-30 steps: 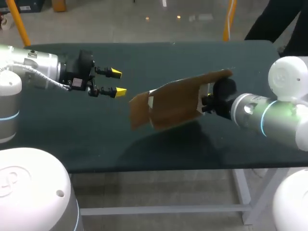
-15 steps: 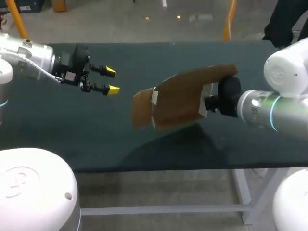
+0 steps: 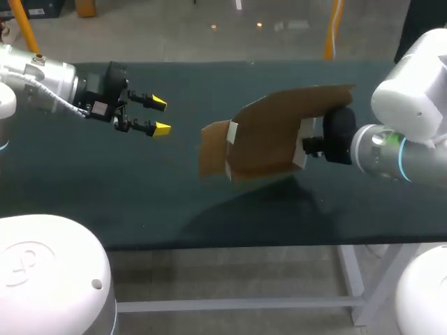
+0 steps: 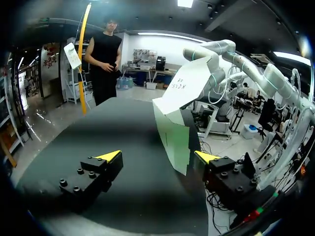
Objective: Assemble the packaging by folding the flat box into shape, placing the metal phone stand inside, and closing the box properly
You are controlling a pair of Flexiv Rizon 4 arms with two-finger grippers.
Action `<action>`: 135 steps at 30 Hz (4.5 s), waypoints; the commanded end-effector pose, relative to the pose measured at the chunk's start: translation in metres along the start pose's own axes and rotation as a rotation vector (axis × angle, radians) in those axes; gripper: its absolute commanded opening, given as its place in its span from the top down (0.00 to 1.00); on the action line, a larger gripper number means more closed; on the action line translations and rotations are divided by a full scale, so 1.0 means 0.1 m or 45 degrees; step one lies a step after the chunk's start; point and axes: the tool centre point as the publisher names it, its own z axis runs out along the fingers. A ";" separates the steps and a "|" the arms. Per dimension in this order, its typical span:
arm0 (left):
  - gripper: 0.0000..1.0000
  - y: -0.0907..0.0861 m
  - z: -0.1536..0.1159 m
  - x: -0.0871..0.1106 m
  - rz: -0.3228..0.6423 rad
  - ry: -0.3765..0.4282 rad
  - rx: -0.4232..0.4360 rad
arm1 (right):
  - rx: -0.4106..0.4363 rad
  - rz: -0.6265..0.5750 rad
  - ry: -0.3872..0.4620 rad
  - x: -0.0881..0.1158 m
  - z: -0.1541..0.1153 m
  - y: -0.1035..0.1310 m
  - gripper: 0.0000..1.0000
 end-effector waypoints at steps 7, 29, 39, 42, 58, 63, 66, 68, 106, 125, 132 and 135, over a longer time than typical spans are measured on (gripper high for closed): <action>0.00 0.02 -0.12 -0.17 -0.021 0.020 -0.072 | 0.210 0.109 1.085 -0.13 -0.02 0.13 1.00; 0.00 0.02 -0.21 -0.20 -0.055 -0.040 -0.098 | 0.036 -0.021 1.043 -0.10 0.11 0.18 1.00; 0.00 0.03 -0.26 -0.17 -0.063 -0.058 -0.097 | 0.122 -0.016 1.112 -0.03 0.14 0.30 1.00; 0.00 0.04 -0.28 -0.17 -0.067 -0.058 -0.099 | 0.203 -0.024 1.099 0.00 0.15 0.33 1.00; 0.00 0.10 -0.33 -0.18 -0.071 -0.029 -0.175 | 0.685 0.010 0.929 0.17 0.09 0.31 1.00; 0.00 0.11 -0.33 -0.19 -0.074 -0.007 -0.210 | 0.755 -0.020 0.627 0.19 0.09 0.19 1.00; 0.00 0.11 -0.33 -0.19 -0.074 -0.007 -0.210 | 0.755 -0.020 0.627 0.19 0.09 0.19 1.00; 0.00 0.11 -0.33 -0.19 -0.074 -0.007 -0.210 | 0.755 -0.020 0.627 0.19 0.09 0.19 1.00; 0.00 0.26 -0.33 -0.30 0.052 0.009 -0.281 | 1.119 0.363 0.011 0.18 0.04 -0.14 1.00; 0.00 0.51 -0.14 -0.39 0.194 -0.151 -0.487 | 1.338 0.461 -0.273 0.22 0.16 -0.44 1.00; 0.00 0.63 -0.13 -0.41 0.172 -0.130 -0.539 | 1.412 0.474 -0.309 0.26 0.25 -0.56 1.00; 0.00 0.66 -0.14 -0.41 0.168 -0.116 -0.551 | 1.433 0.479 -0.332 0.27 0.26 -0.57 1.00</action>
